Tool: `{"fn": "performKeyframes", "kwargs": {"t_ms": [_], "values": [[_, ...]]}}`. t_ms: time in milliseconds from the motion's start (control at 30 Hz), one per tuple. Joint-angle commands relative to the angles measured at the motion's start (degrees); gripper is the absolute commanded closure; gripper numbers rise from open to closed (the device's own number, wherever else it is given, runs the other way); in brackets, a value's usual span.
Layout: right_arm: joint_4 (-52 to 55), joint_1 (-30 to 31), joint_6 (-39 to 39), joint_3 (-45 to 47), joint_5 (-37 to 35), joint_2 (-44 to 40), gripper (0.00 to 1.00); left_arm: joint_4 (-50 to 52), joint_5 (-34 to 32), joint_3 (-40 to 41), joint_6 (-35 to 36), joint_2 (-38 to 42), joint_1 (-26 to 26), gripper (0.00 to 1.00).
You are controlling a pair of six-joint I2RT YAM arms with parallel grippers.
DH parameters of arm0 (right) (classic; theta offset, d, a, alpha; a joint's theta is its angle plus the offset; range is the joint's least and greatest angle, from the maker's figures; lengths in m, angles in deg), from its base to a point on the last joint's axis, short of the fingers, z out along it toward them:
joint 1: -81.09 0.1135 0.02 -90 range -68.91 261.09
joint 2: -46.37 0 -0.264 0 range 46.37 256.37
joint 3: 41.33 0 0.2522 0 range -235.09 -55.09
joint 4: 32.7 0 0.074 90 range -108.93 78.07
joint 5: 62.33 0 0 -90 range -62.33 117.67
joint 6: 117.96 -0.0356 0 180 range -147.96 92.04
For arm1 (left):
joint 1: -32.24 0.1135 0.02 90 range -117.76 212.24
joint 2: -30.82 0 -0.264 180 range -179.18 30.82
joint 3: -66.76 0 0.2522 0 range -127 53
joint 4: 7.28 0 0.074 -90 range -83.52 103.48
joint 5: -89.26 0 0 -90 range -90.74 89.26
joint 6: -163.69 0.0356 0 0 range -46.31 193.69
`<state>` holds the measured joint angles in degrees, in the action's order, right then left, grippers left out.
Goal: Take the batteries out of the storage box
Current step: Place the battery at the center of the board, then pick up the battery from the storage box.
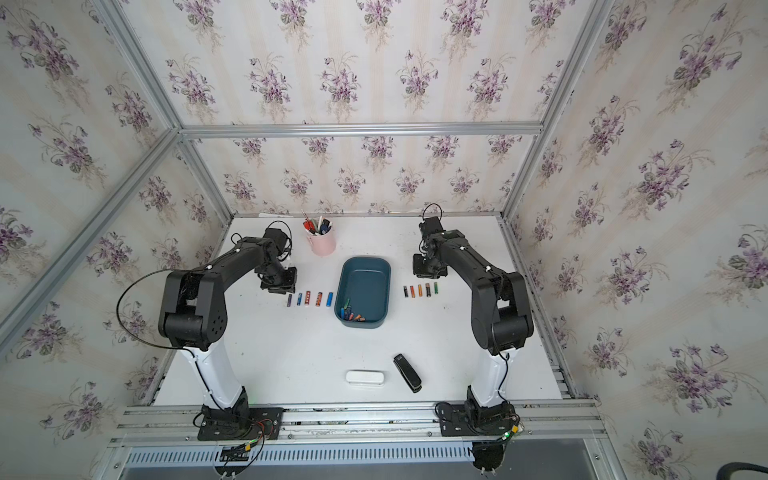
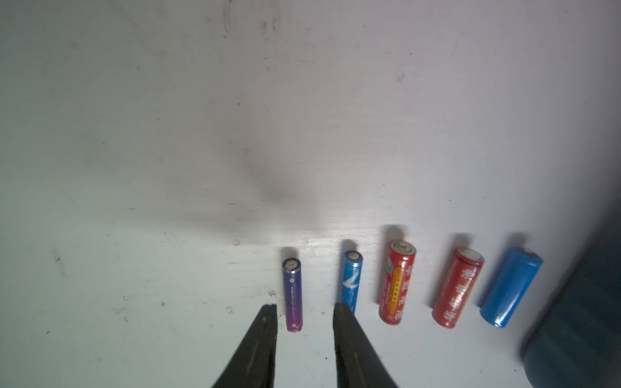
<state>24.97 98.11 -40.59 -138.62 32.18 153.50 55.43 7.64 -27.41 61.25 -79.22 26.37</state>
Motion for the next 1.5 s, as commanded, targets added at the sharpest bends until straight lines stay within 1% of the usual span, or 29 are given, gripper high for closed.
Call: {"fn": "performKeyframes", "kwargs": {"t_ms": [0, 233, 333, 400, 600, 667, 900, 1467], "values": [[0.6, 1.7, -1.6, -1.2, -0.6, -1.1, 0.74, 2.1, 1.0, -0.8, -0.3, 1.5, 0.0, 0.65], [-0.1, 9.4, -5.0, -4.3, 0.4, -0.3, 0.73, 3.0, 2.2, -1.1, -1.0, 4.1, 0.0, 0.63], [-1.0, 13.1, -6.5, -6.2, 0.7, 1.9, 0.73, 3.1, 2.6, -0.6, -1.1, 5.0, 0.0, 0.63], [-1.8, 16.7, -7.4, -7.2, 1.4, 3.9, 0.73, 3.2, 2.8, -0.1, -1.1, 5.6, 0.0, 0.63], [-6.2, 21.3, -10.9, -8.0, 4.1, 8.7, 0.72, 2.7, 3.1, 2.1, -1.1, 6.6, -0.1, 0.63], [-8.0, 22.3, -12.2, -7.7, 5.4, 9.9, 0.71, 2.4, 3.2, 2.8, -1.2, 6.6, -0.2, 0.63], [-11.1, 25.0, -14.4, -8.0, 6.5, 13.6, 0.7, 1.9, 3.7, 3.6, -1.4, 6.7, -0.3, 0.63], [-12.2, 27.3, -15.4, -9.9, 7.1, 17.7, 0.69, 1.2, 4.0, 4.5, -1.3, 6.6, -0.6, 0.63]]}}
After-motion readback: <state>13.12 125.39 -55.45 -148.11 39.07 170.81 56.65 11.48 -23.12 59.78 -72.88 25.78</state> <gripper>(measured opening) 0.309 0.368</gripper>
